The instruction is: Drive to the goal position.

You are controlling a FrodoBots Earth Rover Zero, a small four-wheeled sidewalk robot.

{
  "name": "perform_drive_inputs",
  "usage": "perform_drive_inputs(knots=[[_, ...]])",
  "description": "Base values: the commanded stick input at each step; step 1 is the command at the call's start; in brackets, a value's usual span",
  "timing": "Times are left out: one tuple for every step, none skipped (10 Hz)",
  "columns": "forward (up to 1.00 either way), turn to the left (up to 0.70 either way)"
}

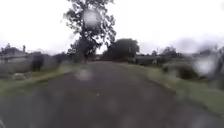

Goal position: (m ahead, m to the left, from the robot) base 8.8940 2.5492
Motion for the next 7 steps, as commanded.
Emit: perform_drive_inputs(knots=[[1.0, 0.0], [1.0, 0.0], [1.0, 0.0], [1.0, 0.0], [1.0, 0.0], [1.0, 0.0], [1.0, 0.0]])
